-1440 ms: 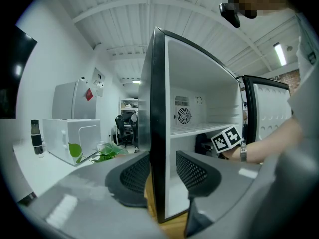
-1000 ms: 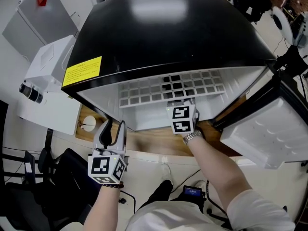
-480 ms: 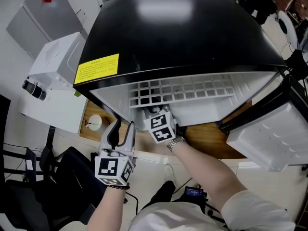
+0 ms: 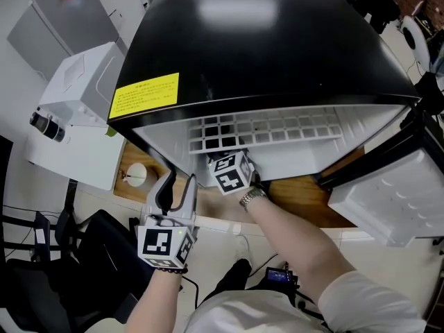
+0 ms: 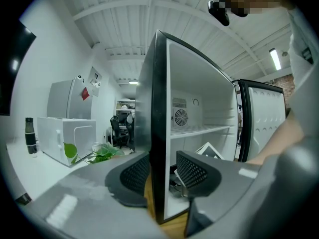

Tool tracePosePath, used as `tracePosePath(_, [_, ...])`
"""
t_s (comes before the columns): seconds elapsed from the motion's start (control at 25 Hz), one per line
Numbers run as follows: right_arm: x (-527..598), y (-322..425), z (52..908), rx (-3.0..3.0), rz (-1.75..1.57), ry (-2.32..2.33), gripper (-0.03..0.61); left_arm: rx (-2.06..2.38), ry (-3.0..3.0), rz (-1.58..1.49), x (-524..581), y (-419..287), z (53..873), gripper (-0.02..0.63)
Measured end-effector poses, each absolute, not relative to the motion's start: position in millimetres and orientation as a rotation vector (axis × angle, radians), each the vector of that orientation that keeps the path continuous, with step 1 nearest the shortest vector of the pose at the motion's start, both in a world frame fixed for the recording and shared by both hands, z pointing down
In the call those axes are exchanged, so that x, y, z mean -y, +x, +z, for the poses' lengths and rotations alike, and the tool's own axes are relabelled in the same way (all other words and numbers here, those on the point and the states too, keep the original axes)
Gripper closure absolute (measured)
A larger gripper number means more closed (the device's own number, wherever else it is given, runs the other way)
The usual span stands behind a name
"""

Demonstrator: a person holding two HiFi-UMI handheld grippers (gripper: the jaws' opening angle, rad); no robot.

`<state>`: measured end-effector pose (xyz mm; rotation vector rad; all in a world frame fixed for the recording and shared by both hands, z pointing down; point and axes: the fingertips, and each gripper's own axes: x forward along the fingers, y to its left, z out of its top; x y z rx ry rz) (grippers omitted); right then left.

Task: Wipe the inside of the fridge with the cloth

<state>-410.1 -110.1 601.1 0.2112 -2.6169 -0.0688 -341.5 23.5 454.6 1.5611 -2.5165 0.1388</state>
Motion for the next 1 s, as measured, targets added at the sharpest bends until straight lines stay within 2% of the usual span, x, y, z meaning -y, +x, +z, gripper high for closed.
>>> tracePosePath(1.0, [226.9, -317.4, 607.7, 2.496, -0.068, 0.51, 0.479, 2.532, 1.517, 0.15, -23.6, -343.1, 456.4, 0.448])
